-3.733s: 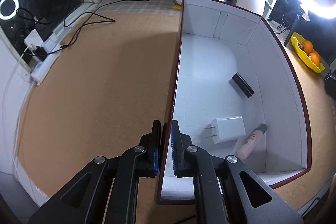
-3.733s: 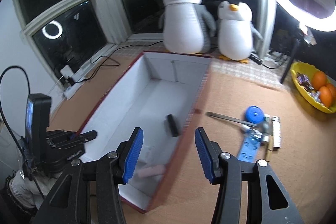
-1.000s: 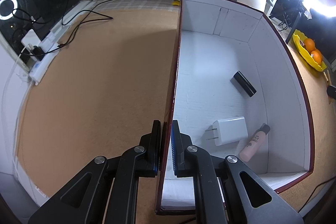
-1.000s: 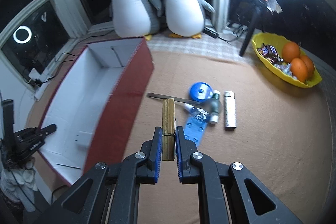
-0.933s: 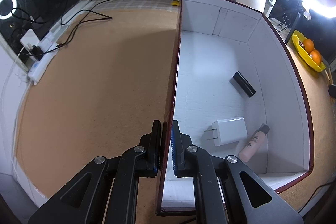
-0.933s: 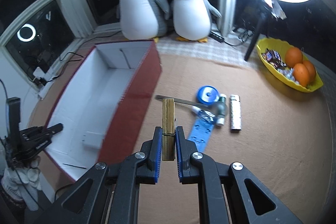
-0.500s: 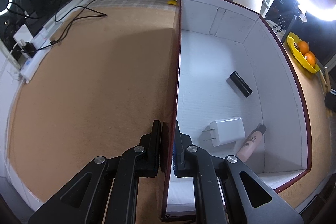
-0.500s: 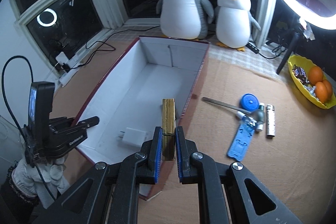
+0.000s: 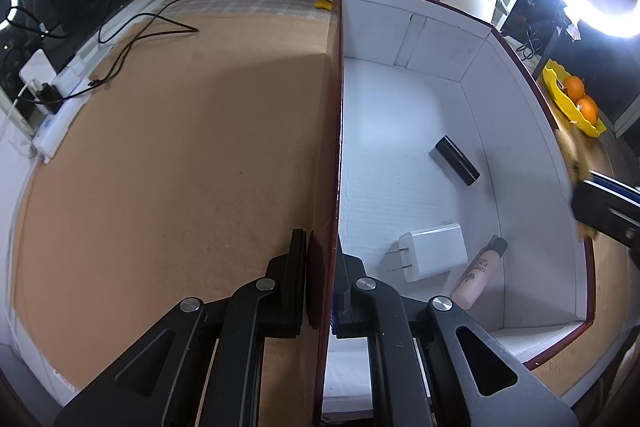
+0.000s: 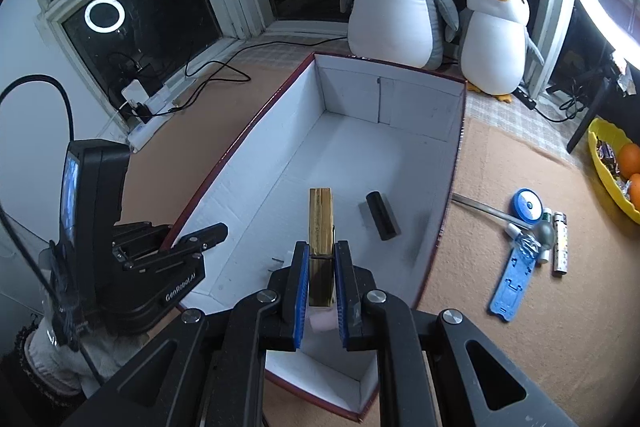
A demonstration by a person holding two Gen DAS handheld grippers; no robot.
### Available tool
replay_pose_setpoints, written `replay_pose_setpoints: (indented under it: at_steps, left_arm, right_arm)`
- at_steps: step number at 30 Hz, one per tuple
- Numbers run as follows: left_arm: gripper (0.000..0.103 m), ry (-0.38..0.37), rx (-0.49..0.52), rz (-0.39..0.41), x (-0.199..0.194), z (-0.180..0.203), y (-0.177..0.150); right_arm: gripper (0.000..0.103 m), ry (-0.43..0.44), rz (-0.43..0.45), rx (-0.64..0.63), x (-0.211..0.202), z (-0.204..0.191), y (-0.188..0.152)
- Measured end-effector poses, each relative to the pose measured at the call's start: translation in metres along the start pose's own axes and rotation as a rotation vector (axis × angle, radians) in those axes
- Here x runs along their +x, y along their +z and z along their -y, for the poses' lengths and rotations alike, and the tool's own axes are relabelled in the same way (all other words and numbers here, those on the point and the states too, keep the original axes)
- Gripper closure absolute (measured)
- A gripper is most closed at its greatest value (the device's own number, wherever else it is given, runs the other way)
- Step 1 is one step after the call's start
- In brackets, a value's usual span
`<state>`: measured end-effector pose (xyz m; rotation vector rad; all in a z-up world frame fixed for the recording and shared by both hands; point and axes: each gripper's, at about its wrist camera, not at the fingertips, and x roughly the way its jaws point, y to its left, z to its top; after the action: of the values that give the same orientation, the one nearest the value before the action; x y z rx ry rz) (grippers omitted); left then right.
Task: Organize rigid objects
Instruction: 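Carry the clothespin over the white box and open the right gripper, then return the right gripper to the patterned lighter and grasp it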
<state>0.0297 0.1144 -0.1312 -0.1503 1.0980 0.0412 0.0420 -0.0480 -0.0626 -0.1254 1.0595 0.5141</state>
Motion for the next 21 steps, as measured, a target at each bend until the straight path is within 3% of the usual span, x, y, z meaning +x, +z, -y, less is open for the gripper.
replay_pose_setpoints:
  at_steps: [12,16,21]
  left_arm:
    - [0.095,0.000,-0.002,-0.004,0.002,0.001,0.002]
    - [0.095,0.000,-0.007,-0.008,0.003,0.000,0.003]
    - [0.095,0.006,-0.001,-0.009,0.003,0.001,0.002]
  right_arm:
    - [0.091,0.015,-0.038,-0.026,0.030,-0.009,0.014]
    - [0.051,0.025,-0.007,-0.024,0.025,-0.008,0.014]
    - [0.050,0.033,0.015,0.028,0.016,0.007,0.014]
